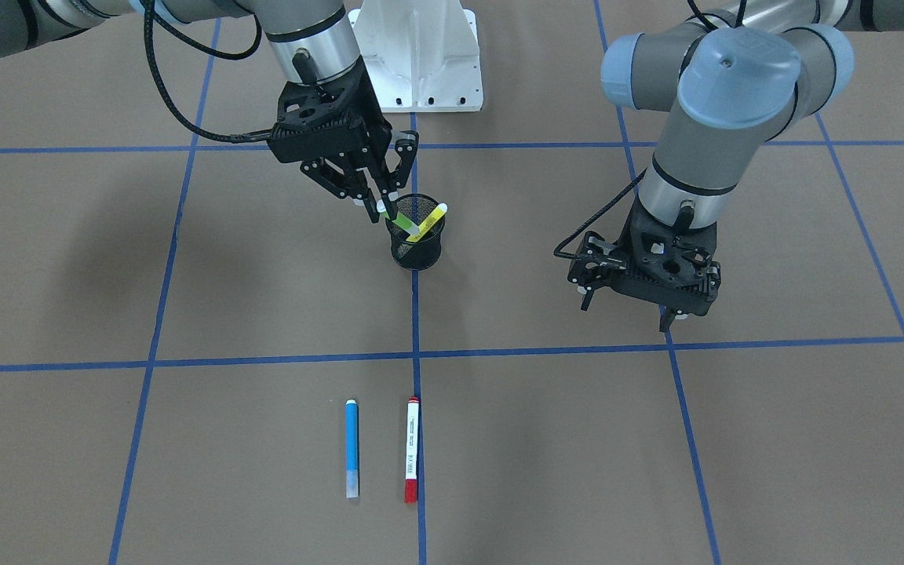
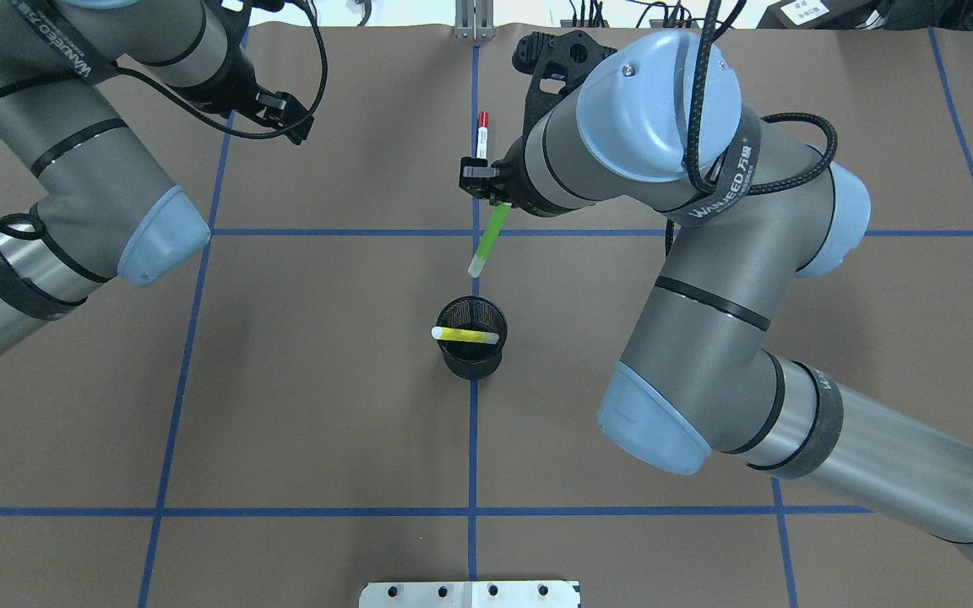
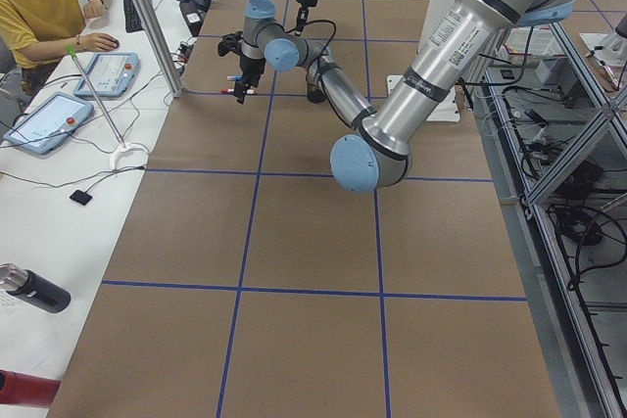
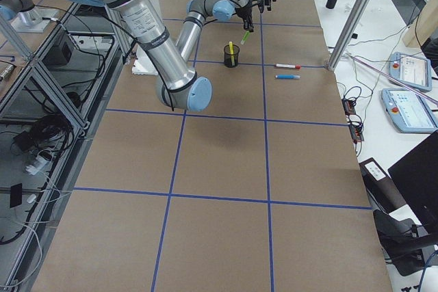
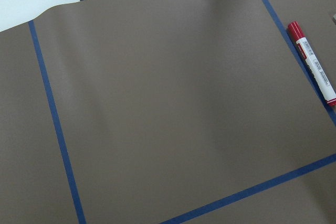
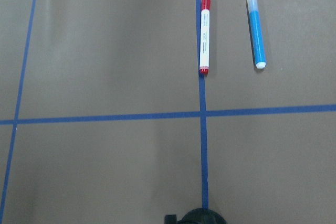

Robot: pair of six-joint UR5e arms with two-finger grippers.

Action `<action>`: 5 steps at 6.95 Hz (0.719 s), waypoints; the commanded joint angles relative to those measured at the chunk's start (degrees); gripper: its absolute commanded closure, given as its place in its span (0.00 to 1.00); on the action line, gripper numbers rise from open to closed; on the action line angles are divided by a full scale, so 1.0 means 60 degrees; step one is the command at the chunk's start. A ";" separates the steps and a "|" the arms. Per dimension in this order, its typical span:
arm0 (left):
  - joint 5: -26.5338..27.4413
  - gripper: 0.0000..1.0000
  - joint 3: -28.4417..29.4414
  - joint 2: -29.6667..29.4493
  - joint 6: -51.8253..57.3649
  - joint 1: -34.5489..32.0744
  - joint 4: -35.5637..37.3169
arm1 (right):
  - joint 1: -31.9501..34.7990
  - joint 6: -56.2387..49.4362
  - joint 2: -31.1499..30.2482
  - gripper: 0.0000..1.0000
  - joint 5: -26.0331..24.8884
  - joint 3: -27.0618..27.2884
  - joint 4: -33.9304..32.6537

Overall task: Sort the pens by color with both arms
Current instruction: 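Lift the green marker out of the cup with the right gripper, then carry the green marker past the red marker and lay it down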

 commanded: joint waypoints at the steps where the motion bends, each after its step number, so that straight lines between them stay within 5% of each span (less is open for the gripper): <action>1: -0.0014 0.01 -0.0014 0.0058 0.0087 -0.0013 -0.0014 | -0.0250 0.0126 0.0343 1.00 -0.1924 -0.0931 0.0071; 3: -0.0698 0.01 -0.0014 0.0392 0.1441 -0.0608 -0.0014 | -0.0280 0.1101 0.1221 1.00 -0.3039 -0.3240 0.1627; 5: -0.1694 0.01 0.0000 0.0891 0.3070 -0.1591 0.0015 | -0.0309 0.2114 0.3133 1.00 -0.4299 -0.6226 0.2063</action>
